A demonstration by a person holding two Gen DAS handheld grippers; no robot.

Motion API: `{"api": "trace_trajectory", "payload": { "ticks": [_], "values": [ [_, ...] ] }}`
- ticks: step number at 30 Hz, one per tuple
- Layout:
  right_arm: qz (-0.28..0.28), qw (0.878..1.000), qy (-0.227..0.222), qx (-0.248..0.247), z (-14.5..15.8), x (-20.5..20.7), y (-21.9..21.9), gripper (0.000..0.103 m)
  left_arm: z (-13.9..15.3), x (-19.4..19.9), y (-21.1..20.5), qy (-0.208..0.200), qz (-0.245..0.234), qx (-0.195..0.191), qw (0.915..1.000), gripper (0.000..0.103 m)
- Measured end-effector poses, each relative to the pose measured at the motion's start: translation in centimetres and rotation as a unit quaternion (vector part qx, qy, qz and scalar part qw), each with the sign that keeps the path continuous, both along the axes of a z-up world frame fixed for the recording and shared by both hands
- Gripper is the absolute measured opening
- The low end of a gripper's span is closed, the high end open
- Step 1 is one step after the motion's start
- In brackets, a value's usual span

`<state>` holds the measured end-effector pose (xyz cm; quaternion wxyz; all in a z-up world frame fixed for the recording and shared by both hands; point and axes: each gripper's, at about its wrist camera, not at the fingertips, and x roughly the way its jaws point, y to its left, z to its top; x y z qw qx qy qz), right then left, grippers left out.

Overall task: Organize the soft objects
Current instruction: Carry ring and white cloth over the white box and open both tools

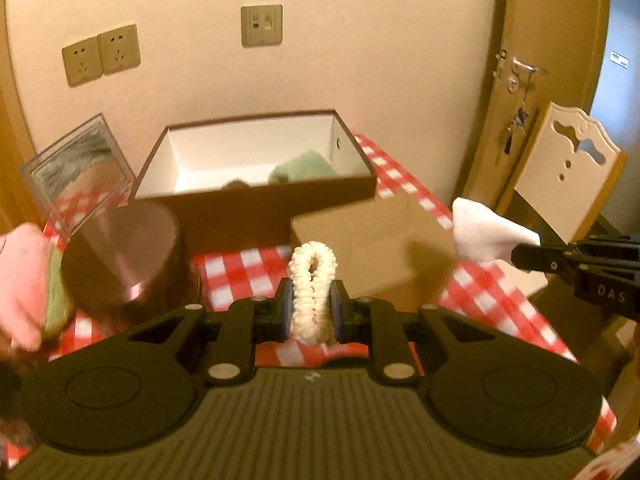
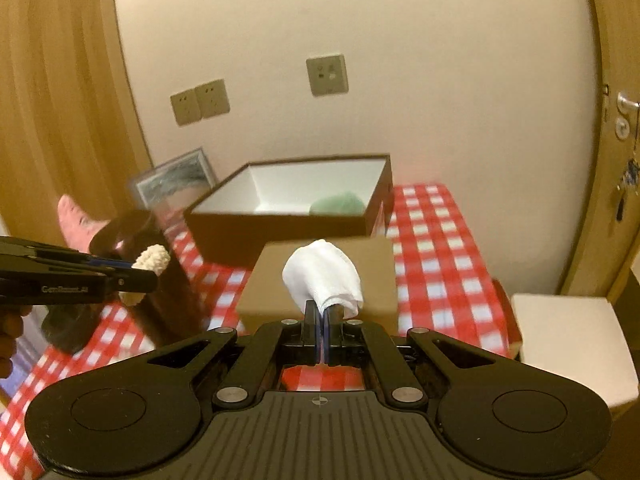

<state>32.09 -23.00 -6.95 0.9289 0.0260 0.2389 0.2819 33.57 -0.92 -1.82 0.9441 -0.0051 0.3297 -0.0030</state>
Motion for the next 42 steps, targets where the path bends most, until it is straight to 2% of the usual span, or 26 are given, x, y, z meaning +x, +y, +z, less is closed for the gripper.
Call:
{"api": "trace_trajectory", "payload": {
  "ticks": [4,8,17,26,31,38,42],
  "values": [
    [0.003,1.0,-0.006,0.007,1.2,3.2,1.1,0.001,0.8,4.4,0.8,0.004,0.007,-0.011,0.9999,0.018],
    [0.013,1.0,-0.013,0.007,1.8,7.1,2.5,0.001,1.2,8.6,1.4,0.006,0.009,-0.006,0.9999,0.018],
    [0.019,0.999,-0.026,0.0,1.6,16.6,6.1,0.001,1.2,17.8,3.9,0.019,0.039,-0.003,0.999,0.019],
    [0.018,0.999,-0.013,-0.025,0.7,24.1,9.2,0.001,-0.5,24.3,5.4,0.044,0.067,-0.022,0.9966,0.019],
    [0.013,0.999,0.008,-0.032,-0.3,27.1,10.2,0.002,-2.0,26.6,5.6,0.062,0.08,-0.041,0.9941,0.024],
    [0.011,0.998,0.034,-0.048,-1.5,28.9,10.4,0.021,-3.2,27.8,5.4,0.074,0.083,-0.039,0.993,0.031],
    [0.013,0.998,0.031,-0.054,-1.6,28.9,10.2,0.042,-3.6,28.1,5.5,0.082,0.08,-0.041,0.9926,0.042]
  ]
}}
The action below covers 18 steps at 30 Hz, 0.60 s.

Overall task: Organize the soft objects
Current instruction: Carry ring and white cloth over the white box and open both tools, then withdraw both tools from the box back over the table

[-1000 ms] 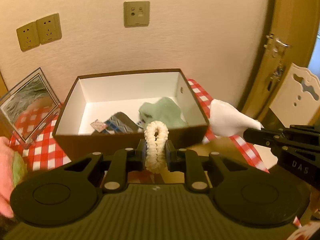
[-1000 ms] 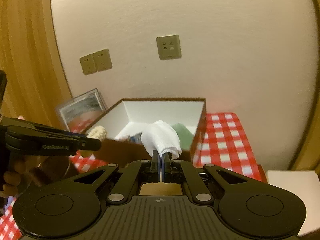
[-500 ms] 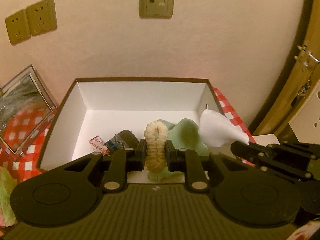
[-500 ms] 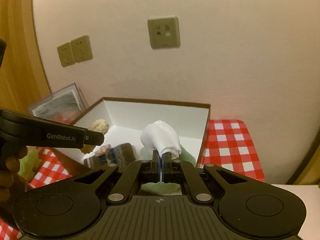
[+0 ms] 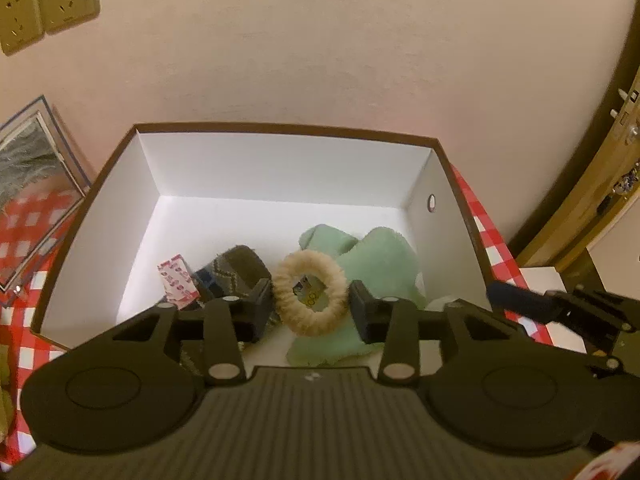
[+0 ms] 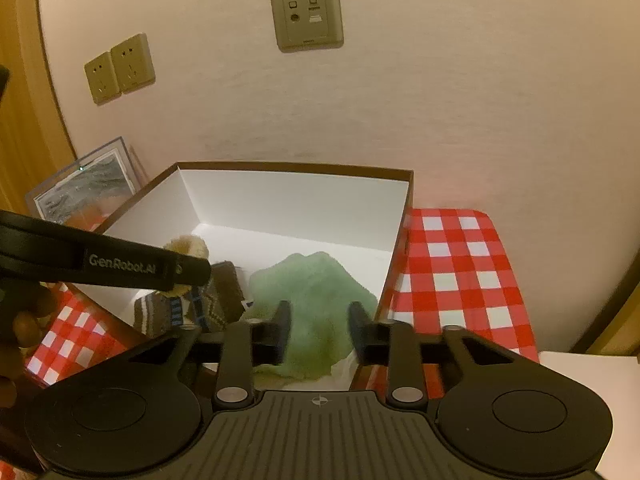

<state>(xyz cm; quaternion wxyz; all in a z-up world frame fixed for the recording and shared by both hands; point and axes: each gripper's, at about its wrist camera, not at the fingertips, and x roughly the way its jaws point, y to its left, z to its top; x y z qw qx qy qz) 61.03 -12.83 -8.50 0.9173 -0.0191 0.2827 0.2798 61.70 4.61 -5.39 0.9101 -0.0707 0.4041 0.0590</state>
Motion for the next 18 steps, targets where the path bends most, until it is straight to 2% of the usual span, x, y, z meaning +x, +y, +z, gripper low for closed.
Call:
{"api": "trace_trajectory", "payload": {
  "ticks": [4,11,18],
  "values": [
    [0.003,1.0,-0.007,0.006,0.5,-0.3,-0.2,0.052,0.0,0.0,0.1,0.003,0.003,0.001,1.0,0.058],
    [0.001,1.0,-0.014,0.004,0.6,-1.4,-0.6,0.057,0.6,-0.9,0.0,-0.002,0.0,-0.002,1.0,0.059],
    [-0.005,1.0,-0.022,0.018,1.4,-3.7,-1.7,0.058,1.9,-3.5,-0.8,-0.013,-0.011,-0.007,0.9998,0.059]
  ]
}}
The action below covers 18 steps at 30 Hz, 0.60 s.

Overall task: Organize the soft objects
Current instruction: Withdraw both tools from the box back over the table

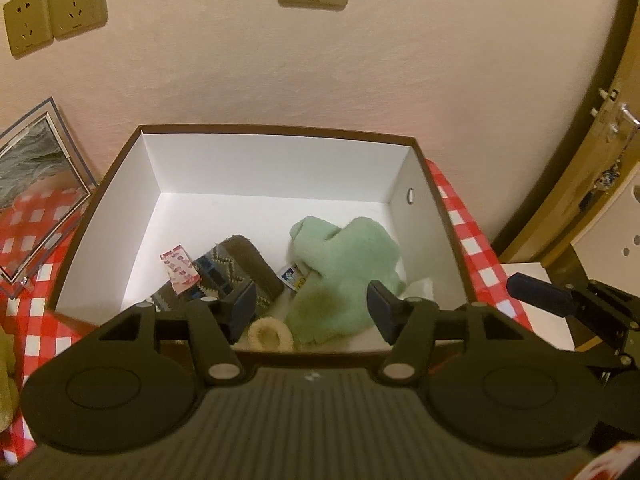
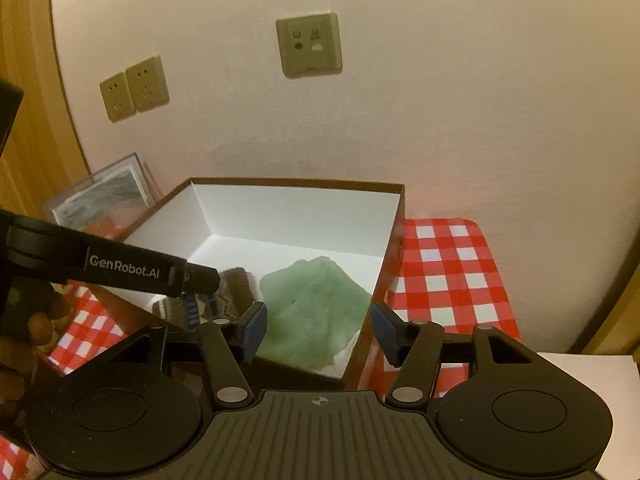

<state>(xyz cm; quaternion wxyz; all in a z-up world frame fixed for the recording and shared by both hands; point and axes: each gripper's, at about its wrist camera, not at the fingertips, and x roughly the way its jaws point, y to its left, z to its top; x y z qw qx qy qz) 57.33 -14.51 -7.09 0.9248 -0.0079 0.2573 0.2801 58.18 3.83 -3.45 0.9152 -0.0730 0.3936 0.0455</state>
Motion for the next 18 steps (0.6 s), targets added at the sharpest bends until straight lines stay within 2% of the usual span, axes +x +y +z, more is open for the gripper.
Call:
{"api": "trace_trajectory", "payload": {
  "ticks": [11,14,18],
  "values": [
    [-0.02,0.999,0.003,0.042,1.4,-6.2,-3.4,0.059,3.1,-7.2,-1.6,-0.038,-0.02,-0.018,0.9989,0.059],
    [-0.025,0.998,0.018,0.06,1.5,-8.1,-4.5,0.06,3.8,-9.9,-1.8,-0.048,-0.023,-0.023,0.9983,0.064],
    [-0.027,0.996,0.029,0.082,1.7,-11.0,-6.1,0.06,4.3,-13.3,-2.0,-0.055,-0.026,-0.034,0.9976,0.064]
  ]
}}
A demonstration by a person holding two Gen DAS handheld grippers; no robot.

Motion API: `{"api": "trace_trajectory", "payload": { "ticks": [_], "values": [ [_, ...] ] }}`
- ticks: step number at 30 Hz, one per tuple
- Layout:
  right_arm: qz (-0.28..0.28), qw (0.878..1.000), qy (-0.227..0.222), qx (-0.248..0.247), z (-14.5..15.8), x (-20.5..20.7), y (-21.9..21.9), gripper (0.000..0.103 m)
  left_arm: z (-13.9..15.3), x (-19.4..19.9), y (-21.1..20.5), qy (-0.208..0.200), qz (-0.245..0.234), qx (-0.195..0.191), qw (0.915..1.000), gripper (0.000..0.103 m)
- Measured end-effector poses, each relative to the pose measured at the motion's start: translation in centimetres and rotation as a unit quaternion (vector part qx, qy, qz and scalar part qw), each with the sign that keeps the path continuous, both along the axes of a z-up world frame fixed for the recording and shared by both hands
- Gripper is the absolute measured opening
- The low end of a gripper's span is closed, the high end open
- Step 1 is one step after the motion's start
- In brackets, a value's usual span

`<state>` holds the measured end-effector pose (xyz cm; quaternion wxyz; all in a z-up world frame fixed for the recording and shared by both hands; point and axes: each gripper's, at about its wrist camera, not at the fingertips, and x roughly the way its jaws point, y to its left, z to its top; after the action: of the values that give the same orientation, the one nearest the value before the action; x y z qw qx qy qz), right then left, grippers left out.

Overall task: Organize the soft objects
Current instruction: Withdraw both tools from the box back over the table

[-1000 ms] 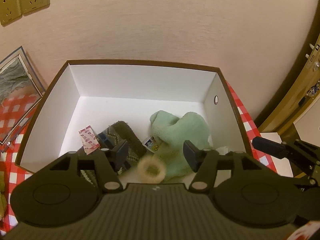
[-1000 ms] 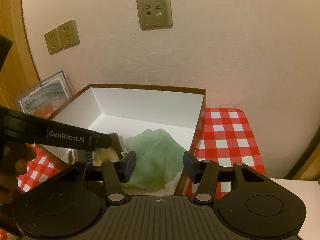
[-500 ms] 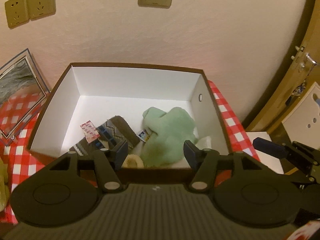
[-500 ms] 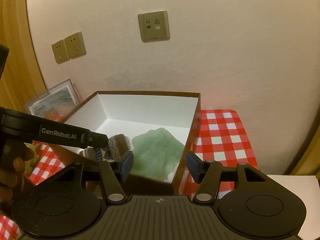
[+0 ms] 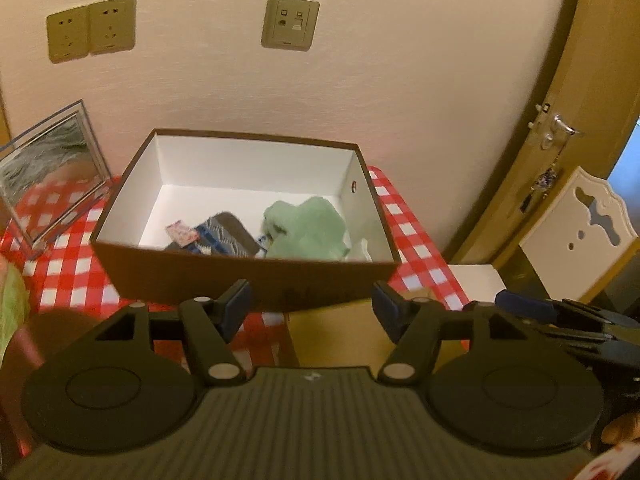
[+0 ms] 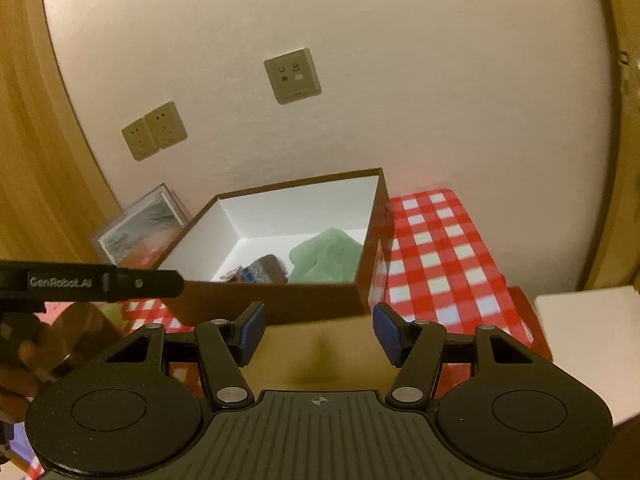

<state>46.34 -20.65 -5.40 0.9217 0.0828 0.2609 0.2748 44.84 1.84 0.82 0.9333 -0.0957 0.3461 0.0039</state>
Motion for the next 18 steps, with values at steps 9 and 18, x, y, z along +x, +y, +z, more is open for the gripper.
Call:
{"api": "trace_trajectory", "payload": {
  "ticks": [9,18],
  "values": [
    [-0.007,1.0,0.007,0.009,0.3,-5.9,-1.8,0.063,0.2,-7.2,0.0,-0.006,-0.012,0.0,0.9999,0.064],
    [0.0,1.0,0.017,0.021,0.2,-11.5,-1.3,0.064,-0.5,-13.3,0.9,0.002,-0.003,0.005,1.0,0.064]
  ]
}}
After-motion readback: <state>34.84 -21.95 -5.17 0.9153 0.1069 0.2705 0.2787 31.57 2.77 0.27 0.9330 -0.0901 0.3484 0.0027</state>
